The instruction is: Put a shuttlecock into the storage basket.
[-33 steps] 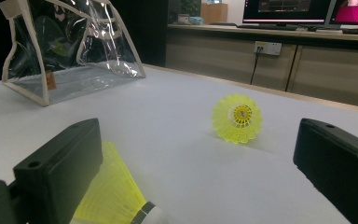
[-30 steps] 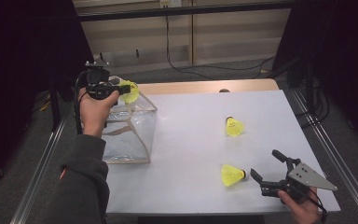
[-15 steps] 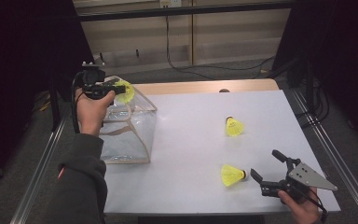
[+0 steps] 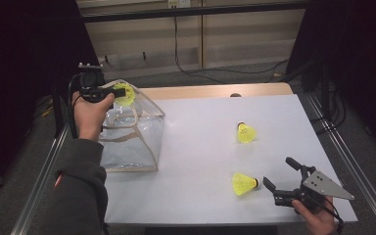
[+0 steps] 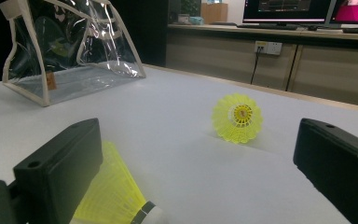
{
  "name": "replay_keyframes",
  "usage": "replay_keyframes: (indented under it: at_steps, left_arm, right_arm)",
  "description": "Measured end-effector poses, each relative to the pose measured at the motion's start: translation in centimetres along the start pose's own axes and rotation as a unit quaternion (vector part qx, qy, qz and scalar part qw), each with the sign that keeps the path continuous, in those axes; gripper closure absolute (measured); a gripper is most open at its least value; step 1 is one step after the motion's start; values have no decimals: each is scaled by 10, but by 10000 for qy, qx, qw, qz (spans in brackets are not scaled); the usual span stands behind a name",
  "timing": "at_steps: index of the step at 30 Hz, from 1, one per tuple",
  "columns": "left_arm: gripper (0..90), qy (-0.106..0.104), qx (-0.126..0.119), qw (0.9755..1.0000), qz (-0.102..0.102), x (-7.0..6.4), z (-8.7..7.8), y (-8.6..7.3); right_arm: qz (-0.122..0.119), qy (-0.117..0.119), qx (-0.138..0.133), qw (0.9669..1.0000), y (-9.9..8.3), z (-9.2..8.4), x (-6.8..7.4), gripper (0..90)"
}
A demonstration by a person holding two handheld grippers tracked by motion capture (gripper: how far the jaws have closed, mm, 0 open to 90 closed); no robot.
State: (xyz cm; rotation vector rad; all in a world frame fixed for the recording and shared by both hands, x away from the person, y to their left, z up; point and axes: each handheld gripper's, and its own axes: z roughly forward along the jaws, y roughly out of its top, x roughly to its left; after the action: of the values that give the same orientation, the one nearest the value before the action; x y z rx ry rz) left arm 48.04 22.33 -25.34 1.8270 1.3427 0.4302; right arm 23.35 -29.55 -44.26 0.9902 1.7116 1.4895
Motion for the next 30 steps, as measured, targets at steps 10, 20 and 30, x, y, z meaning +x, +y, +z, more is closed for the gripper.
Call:
replay_keyframes:
  at_steps: [10,20,30]
  left_arm:
    - [839,89,-40,10000,-3,5,-5,2]
    - [839,199,26,9998,-19,12,-9,3]
    - [839,280,14,9995,-129,19,-10,3]
  right_arm:
    - [-1,-8,3,10000,0,0,0,13]
    - [3,-11,6,10000,0,0,0,13]
    - [3,-18,0,10000,0,0,0,13]
